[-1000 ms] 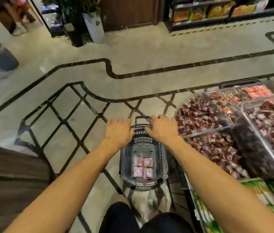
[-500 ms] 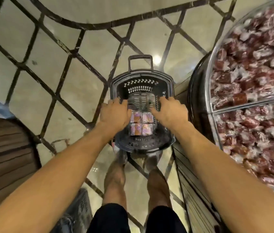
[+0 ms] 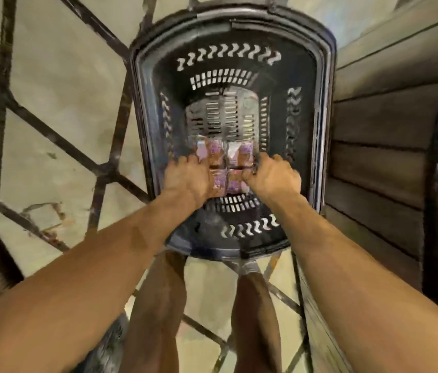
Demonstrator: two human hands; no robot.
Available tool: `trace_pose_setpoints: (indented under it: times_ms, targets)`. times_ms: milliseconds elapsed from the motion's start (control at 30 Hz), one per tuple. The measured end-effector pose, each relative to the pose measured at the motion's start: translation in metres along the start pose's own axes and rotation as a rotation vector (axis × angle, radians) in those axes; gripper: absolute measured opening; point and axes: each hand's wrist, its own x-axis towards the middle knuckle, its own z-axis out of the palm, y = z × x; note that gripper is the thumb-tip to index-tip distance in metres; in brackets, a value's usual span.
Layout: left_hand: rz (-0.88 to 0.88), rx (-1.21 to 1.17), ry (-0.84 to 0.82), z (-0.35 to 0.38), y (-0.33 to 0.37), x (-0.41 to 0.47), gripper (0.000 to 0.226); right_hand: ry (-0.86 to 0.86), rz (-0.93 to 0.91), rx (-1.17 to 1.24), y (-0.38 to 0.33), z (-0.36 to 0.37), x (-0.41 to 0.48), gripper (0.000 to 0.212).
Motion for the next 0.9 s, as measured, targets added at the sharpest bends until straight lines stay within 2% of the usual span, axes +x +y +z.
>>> trace_pose_setpoints:
  times_ms: [167, 333, 400, 500, 567, 700, 900]
  targets:
    - [-0.047, -0.125, 0.002, 0.042, 0.010, 0.038, 0.038, -0.046, 0.059, 0.046, 0.004, 0.039, 0.053, 0.063]
    - [-0.116, -0.488, 0.136, 0.077, 0.024, 0.090, 0.037, 0.064, 0.097, 0.183, 0.003, 0.074, 0.096, 0.058]
    - [-0.223, -0.648, 0.182, 0.095, 0.030, 0.110, 0.057, 0.111, 0.122, 0.277, 0.004, 0.086, 0.112, 0.058]
    - [-0.364, -0.858, 0.121, 0.105, 0.041, 0.132, 0.091, 0.127, 0.187, 0.497, 0.005, 0.102, 0.133, 0.054]
    - [-0.477, -0.973, 0.081, 0.102, 0.046, 0.144, 0.099, 0.120, 0.230, 0.592, 0.006, 0.110, 0.142, 0.051]
    - [-0.655, -1.106, 0.150, 0.107, 0.051, 0.163, 0.095, 0.108, 0.263, 0.709, 0.009, 0.122, 0.157, 0.052]
    - [-0.692, -1.095, 0.250, 0.126, 0.044, 0.166, 0.064, 0.181, 0.288, 0.743, 0.012, 0.134, 0.164, 0.051]
